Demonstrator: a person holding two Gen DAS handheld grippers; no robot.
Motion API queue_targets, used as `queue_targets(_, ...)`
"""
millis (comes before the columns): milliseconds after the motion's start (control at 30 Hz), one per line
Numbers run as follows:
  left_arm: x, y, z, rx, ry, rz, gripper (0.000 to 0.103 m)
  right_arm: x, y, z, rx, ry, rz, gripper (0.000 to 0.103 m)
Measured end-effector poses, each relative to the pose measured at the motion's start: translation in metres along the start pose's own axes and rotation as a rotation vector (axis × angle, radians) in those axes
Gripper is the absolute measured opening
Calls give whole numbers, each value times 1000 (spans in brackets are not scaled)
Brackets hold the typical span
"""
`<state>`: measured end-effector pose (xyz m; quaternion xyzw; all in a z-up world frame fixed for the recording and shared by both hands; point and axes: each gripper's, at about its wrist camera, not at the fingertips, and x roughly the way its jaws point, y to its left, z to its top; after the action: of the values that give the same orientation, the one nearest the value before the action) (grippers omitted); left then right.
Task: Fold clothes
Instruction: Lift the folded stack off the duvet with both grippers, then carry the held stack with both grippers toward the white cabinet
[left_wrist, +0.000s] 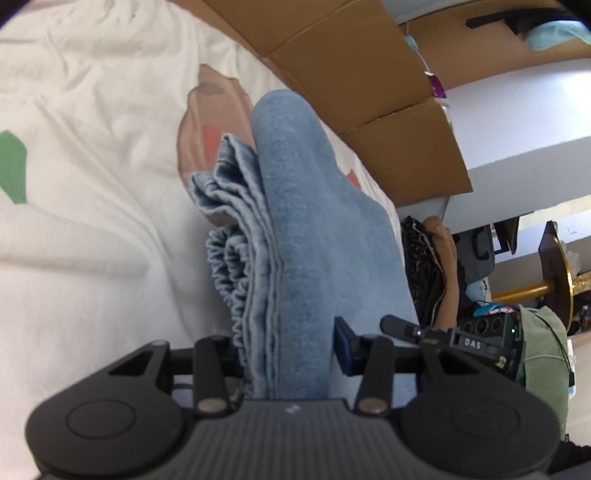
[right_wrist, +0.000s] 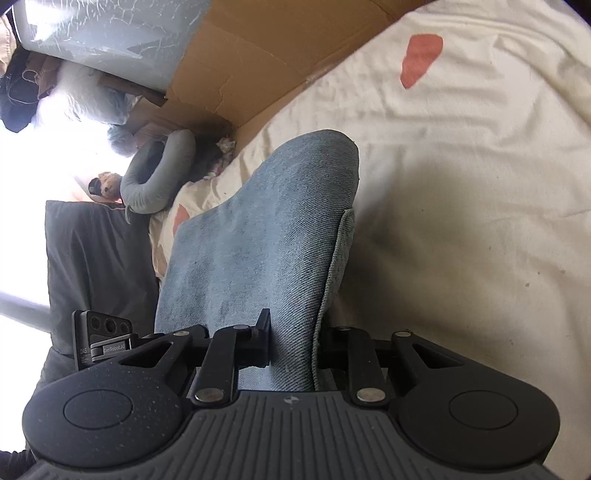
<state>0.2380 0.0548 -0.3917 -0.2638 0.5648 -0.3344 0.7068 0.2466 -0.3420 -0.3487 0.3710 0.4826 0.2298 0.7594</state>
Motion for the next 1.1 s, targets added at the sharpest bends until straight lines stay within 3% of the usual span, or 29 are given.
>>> queue_targets(400, -41, -68, 22, 7, 1, 65, 45, -42, 55, 23, -25, -18, 6, 21)
queue_targets(733, -90, -165, 48, 50, -31, 92, 45, -105, 136, 54, -69, -62, 16, 21)
queue_targets(1100, -145, -276, 67, 95, -113, 71, 45, -196, 229, 103, -142, -119, 16, 21)
